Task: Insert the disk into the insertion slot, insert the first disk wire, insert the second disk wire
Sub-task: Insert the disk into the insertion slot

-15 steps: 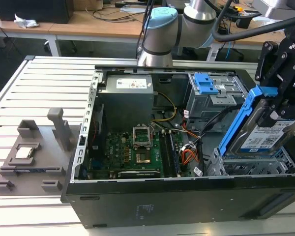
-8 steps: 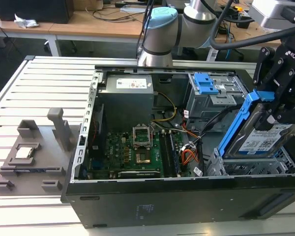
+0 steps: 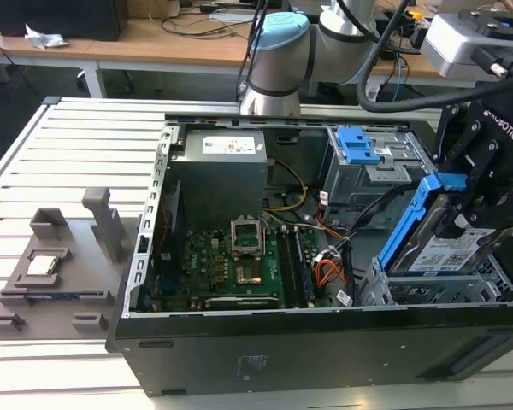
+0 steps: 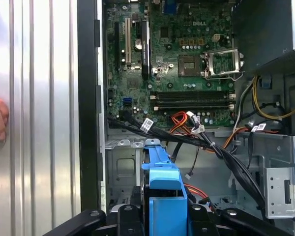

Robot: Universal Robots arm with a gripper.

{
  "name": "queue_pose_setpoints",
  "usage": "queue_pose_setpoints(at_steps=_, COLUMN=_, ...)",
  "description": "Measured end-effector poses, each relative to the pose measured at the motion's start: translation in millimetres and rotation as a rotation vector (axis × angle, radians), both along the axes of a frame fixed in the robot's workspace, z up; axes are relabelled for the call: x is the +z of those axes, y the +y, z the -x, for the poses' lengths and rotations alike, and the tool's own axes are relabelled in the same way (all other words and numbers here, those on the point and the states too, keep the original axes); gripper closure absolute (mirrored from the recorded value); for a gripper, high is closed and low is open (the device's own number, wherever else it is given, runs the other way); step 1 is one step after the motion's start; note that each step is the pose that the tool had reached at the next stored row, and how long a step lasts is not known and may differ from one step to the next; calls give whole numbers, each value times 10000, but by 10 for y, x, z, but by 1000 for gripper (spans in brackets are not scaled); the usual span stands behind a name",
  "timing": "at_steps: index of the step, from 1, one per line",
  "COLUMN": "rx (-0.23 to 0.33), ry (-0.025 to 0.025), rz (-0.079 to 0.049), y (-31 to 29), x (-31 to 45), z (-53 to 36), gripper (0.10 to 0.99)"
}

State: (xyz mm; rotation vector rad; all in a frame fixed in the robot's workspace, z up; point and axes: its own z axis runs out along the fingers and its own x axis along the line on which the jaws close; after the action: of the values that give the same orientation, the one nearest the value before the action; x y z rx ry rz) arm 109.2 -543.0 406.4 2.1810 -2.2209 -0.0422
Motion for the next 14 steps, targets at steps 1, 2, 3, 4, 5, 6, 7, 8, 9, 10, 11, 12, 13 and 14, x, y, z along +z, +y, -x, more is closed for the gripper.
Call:
queue_pose_setpoints(at_steps=1, rx=0, ry=0, rz=-1, y=0, x=-29, z=0, gripper=722)
queue_pose_setpoints(at_steps=2, rx=0, ry=1, rz=-1, y=0, x=-69, z=0, gripper=722)
queue_pose_setpoints(at_steps=3, rx=0, ry=2, rz=0, y=0, x=-96, z=0, gripper=722)
queue_pose_setpoints(at_steps=4, rx=0, ry=2, rz=2, y=0, x=-102, z=0, gripper=722)
queue_pose_setpoints(at_steps=5, rx=0, ry=2, rz=2, y=0, x=-102, z=0, gripper=722)
queue_pose_setpoints(at_steps=6, rx=0, ry=1, rz=0, y=0, x=-104, z=0, gripper=722)
queue_pose_setpoints(at_steps=7, rx=0, ry=1, rz=0, y=0, x=-104, z=0, gripper=722)
queue_pose_setpoints(at_steps=8, rx=0, ry=2, rz=0, y=0, x=-104, z=0, gripper=722)
queue_pose_setpoints(at_steps=9, rx=0, ry=0, rz=1, y=0, x=-104, z=0, gripper=722)
queue_pose_setpoints(at_steps=10, rx=0, ry=1, rz=2, y=0, x=-104, z=0, gripper=710)
queue_pose_setpoints(at_steps=11, rx=0, ry=2, rz=1, y=0, x=-104, z=0, gripper=710)
queue_pose_setpoints(at_steps=12, rx=0, ry=2, rz=-1, y=0, x=-105, z=0, gripper=647)
queue_pose_setpoints(at_steps=13, rx=0, ry=2, rz=-1, y=0, x=-105, z=0, gripper=647)
queue_pose_setpoints(at_steps=14, rx=0, ry=1, rz=-2, y=0, x=-105, z=0, gripper=647)
